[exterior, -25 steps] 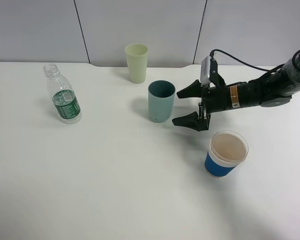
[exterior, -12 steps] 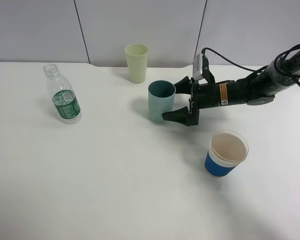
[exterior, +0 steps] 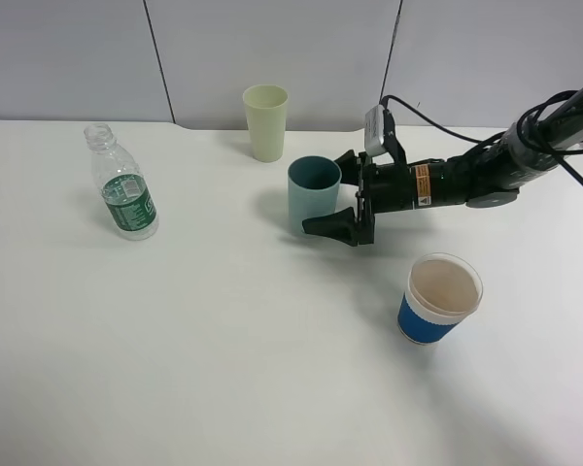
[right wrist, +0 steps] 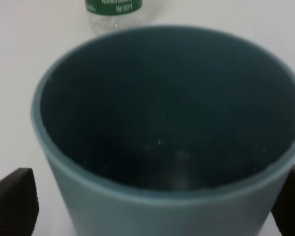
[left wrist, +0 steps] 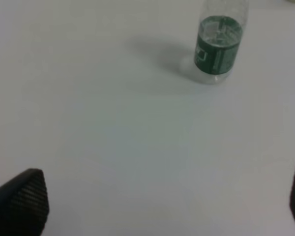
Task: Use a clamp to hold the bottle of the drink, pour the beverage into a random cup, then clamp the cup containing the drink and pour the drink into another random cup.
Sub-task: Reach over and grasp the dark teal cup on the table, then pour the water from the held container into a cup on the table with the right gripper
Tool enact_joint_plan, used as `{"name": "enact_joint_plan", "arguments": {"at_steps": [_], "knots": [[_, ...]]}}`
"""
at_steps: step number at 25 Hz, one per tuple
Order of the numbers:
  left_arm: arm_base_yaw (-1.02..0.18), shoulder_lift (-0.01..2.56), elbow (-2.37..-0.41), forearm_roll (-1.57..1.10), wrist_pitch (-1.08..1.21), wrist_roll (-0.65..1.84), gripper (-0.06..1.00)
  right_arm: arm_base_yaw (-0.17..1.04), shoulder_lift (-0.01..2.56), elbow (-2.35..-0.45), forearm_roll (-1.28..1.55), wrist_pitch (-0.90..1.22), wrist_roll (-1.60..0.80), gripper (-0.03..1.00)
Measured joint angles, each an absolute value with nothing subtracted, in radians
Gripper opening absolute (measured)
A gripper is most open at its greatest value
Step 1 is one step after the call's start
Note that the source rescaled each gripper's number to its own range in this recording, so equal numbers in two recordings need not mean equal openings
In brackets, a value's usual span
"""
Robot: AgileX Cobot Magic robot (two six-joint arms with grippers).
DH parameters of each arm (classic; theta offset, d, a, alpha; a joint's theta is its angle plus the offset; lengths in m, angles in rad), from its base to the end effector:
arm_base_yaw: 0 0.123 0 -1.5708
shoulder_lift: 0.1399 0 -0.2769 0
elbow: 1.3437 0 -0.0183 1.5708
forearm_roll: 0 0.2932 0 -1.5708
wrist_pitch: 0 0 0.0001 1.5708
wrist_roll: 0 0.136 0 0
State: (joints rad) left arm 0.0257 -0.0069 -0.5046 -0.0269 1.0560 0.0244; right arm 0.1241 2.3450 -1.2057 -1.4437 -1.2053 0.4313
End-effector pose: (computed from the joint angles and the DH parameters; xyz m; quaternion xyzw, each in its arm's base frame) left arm 0.0794 -0.0011 0.2800 0.0000 0.8489 -0.0002 0.5285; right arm 0.3999 0.1768 0.0122 -0.5401 0.5780 0.3701 0.4870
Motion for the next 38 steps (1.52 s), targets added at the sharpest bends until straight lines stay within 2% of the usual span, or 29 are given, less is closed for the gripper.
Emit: {"name": "enact_joint_plan", "arguments": {"at_steps": [7, 10, 11, 13, 14, 18, 28, 38], "knots": [[0.026, -0.007, -0.505, -0.027, 1.056, 0.024, 1.00, 0.141, 2.345, -1.206, -1.402, -1.205, 0.431, 0.78], [0.026, -0.007, -0.505, -0.027, 1.056, 0.024, 1.00, 0.143, 2.345, -1.206, -1.395, -1.205, 0.434, 0.59], [0.026, -0.007, -0.505, -0.027, 1.056, 0.024, 1.00, 0.144, 2.345, -1.206, -1.395, -1.205, 0.448, 0.44], [0.026, -0.007, -0.505, -0.027, 1.056, 0.024, 1.00, 0.144, 2.345, -1.206, -1.395, -1.206, 0.486, 0.08], [0.026, -0.007, -0.505, -0.027, 1.056, 0.024, 1.00, 0.144, 2.345, -1.206, -1.394, -1.206, 0.512, 0.02], [0.026, -0.007, -0.505, -0.027, 1.056, 0.024, 1.00, 0.144, 2.345, -1.206, -1.390, -1.208, 0.593, 0.02], [0.026, -0.007, -0.505, -0.027, 1.056, 0.024, 1.00, 0.144, 2.331, -1.206, -1.412, -1.197, 0.608, 0.01], [0.026, -0.007, -0.505, -0.027, 1.056, 0.024, 1.00, 0.144, 2.140, -1.205, -1.578, -1.057, 0.586, 0.00]]}}
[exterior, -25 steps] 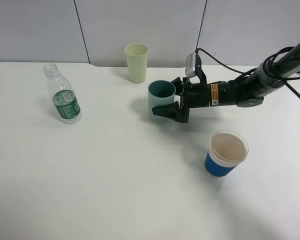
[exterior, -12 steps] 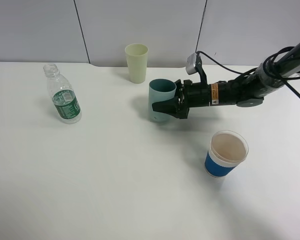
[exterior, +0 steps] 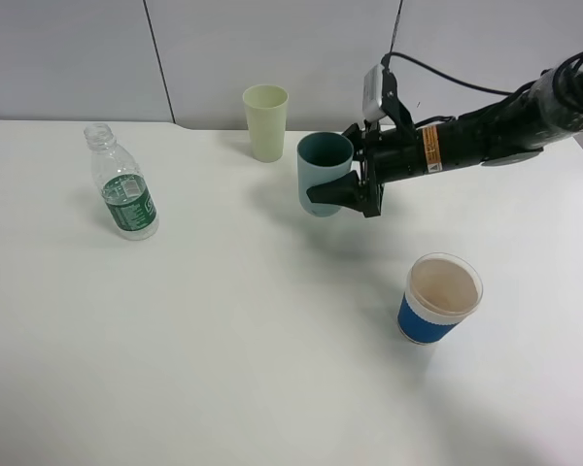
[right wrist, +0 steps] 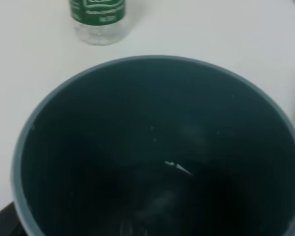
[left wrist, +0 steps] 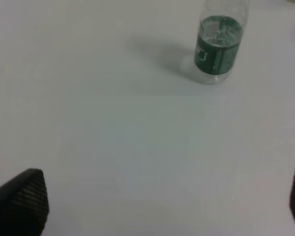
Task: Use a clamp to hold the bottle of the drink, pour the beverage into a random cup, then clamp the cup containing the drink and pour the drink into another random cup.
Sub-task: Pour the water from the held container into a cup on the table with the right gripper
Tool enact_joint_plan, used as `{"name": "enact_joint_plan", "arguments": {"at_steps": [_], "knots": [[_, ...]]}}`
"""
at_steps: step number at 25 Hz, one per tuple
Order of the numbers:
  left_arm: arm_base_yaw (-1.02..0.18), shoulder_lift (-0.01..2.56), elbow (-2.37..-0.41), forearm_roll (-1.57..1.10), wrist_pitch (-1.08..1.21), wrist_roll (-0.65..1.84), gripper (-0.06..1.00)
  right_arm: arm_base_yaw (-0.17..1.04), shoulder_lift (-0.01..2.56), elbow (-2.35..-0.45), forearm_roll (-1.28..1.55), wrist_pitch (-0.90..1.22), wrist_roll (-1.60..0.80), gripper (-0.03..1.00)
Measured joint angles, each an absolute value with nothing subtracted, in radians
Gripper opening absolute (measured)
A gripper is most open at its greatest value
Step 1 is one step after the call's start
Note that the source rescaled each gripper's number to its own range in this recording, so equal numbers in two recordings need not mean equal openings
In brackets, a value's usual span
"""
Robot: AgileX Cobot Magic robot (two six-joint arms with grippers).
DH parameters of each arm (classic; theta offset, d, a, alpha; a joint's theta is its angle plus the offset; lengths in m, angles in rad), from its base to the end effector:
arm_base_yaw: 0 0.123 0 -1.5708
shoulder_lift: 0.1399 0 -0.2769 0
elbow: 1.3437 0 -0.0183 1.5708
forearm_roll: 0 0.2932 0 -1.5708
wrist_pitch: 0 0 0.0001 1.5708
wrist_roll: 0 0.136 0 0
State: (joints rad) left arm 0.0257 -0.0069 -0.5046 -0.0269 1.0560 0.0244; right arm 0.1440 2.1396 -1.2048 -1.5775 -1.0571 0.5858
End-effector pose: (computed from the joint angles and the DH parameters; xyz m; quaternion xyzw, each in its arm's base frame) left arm 0.0794 -0.0011 0.2800 0.0000 0.8489 -0.0002 0.5285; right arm 0.4102 0.1791 0.0748 -0.5854 0.5860 0.3056 0.4696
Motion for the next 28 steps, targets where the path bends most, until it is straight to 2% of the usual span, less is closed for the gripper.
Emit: {"name": "enact_joint_plan", "arguments": {"at_steps": [11, 16, 28], "knots": [[0.026, -0.007, -0.505, -0.027, 1.055, 0.024, 1.00, 0.152, 1.997, -1.205, -1.639, -0.984, 0.586, 0.00], [0.026, -0.007, -0.505, -0.027, 1.055, 0.024, 1.00, 0.157, 1.939, -1.204, -1.741, -1.004, 0.599, 0.00], [0.026, -0.007, -0.505, -0.027, 1.055, 0.024, 1.00, 0.157, 1.878, -1.204, -1.750, -0.997, 0.679, 0.00]]}}
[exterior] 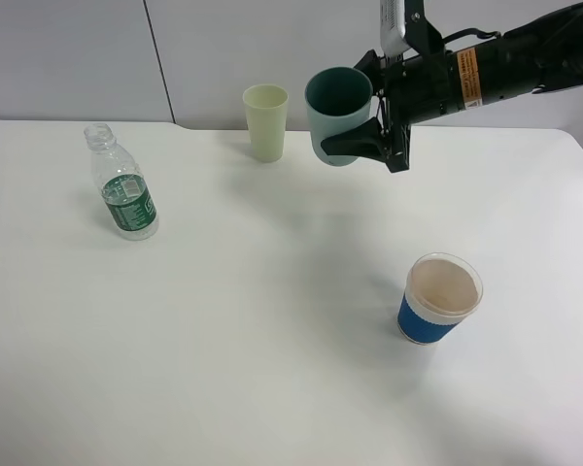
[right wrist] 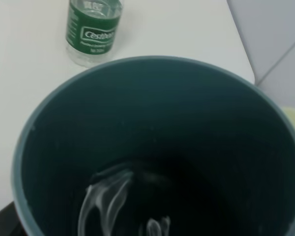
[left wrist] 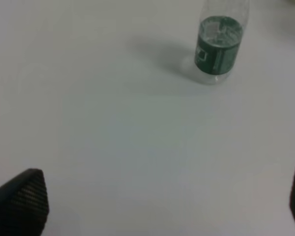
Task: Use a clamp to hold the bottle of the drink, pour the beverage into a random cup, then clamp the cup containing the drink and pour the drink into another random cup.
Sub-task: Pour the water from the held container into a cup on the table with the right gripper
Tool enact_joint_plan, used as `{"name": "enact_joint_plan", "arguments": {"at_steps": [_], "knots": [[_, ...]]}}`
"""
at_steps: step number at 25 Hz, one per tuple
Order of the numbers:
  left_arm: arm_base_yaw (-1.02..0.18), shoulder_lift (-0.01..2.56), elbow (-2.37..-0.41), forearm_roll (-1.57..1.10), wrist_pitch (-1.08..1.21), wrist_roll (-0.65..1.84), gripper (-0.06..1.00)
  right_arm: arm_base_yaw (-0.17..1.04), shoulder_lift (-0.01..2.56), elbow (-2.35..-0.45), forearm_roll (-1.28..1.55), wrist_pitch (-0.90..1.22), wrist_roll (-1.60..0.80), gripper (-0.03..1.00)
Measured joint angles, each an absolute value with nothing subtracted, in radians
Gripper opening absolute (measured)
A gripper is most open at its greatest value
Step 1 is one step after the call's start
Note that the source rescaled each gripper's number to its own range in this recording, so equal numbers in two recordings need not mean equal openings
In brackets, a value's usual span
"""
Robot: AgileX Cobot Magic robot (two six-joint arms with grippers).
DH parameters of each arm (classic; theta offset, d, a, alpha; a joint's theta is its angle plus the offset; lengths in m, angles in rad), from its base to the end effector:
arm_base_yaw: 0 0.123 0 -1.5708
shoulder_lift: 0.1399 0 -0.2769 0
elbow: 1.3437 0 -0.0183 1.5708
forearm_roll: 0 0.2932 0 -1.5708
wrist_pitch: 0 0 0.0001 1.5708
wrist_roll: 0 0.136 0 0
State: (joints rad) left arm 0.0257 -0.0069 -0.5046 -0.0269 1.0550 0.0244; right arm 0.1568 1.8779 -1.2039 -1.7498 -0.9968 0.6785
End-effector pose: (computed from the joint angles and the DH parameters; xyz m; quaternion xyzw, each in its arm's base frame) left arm 0.0795 -0.0011 0.2801 0.0000 0.8486 -0.0002 0.5290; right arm 0.4015 0.1772 0.1677 -0.6508 0.5376 0.2219 0.4880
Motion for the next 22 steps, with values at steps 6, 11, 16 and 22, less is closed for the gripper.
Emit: {"name": "enact_joint_plan", "arguments": {"at_steps": [6, 11, 16, 22], "knots": [[0.026, -0.007, -0.505, -0.027, 1.055, 0.024, 1.00, 0.177, 1.878, -1.204, -1.618, -0.937, 0.830, 0.00], [0.026, -0.007, -0.505, -0.027, 1.055, 0.024, 1.00, 0.222, 1.887, -1.204, -1.551, -0.903, 0.927, 0.00], [0.026, -0.007, -0.505, -0.027, 1.055, 0.024, 1.00, 0.278, 1.910, -1.204, -1.430, -0.807, 0.980, 0.00], [0.026, -0.007, -0.505, -0.027, 1.055, 0.024, 1.00, 0.325, 1.947, -1.262, -1.304, -0.684, 1.099, 0.00]]}}
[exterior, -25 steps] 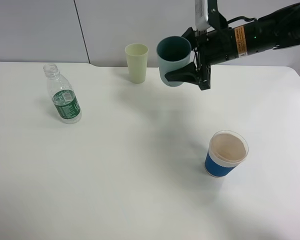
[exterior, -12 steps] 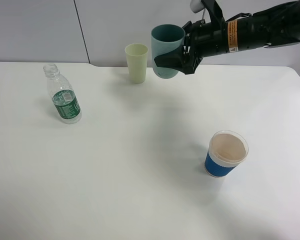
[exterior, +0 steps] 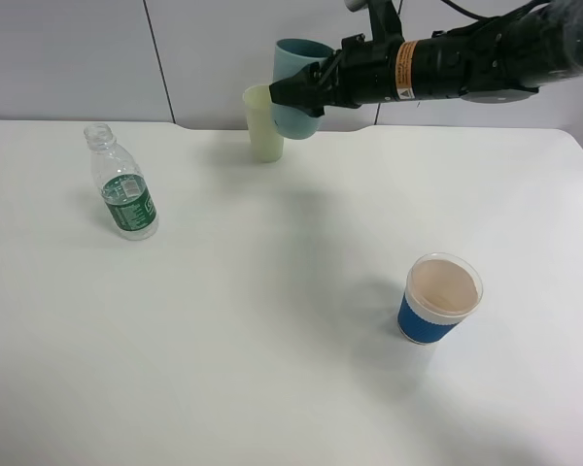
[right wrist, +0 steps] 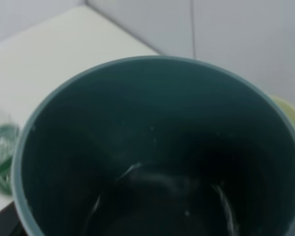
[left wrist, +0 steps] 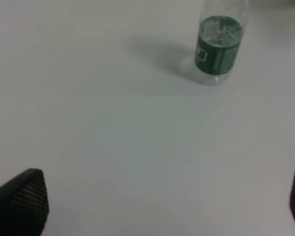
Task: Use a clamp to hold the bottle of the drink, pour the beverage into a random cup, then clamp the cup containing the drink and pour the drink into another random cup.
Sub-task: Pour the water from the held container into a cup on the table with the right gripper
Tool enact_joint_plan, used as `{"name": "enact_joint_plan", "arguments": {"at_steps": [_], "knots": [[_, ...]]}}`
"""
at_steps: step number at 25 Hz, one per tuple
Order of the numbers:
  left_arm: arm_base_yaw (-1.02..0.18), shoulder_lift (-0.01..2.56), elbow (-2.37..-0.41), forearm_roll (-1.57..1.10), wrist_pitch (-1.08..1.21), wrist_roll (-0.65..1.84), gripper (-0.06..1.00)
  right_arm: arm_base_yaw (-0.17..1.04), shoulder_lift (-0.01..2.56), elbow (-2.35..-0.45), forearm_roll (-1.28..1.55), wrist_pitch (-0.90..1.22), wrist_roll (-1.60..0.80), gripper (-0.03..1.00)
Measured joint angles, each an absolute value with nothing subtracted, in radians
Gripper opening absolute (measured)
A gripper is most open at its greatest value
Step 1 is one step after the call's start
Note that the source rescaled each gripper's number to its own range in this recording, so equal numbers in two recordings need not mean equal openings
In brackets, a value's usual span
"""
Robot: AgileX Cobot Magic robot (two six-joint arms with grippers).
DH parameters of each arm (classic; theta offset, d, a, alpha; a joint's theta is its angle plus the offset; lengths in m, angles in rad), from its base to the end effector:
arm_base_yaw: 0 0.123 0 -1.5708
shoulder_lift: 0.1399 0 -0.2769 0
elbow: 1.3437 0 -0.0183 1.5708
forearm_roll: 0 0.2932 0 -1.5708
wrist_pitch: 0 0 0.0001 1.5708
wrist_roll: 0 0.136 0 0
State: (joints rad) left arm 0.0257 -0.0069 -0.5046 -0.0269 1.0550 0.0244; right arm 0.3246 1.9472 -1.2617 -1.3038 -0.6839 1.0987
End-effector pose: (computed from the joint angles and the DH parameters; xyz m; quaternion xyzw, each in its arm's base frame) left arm 0.0795 -0.0011 0.2801 0.0000 0.8486 -0.0002 0.5290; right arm 0.4372 0.2345 0.1731 -0.3531 0.7244 0.3164 0.5005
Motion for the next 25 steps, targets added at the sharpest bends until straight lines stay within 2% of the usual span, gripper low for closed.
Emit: {"name": "enact_joint_plan", "arguments": {"at_steps": [12, 25], "knots": [[0.026, -0.007, -0.505, -0.027, 1.055, 0.024, 1.00, 0.424, 2.124, -1.484, -1.291, -0.681, 1.297, 0.00], [0.026, -0.007, -0.505, -0.027, 1.056, 0.024, 1.00, 0.433, 2.240, -1.584, -1.144, -0.712, 1.479, 0.00]]}}
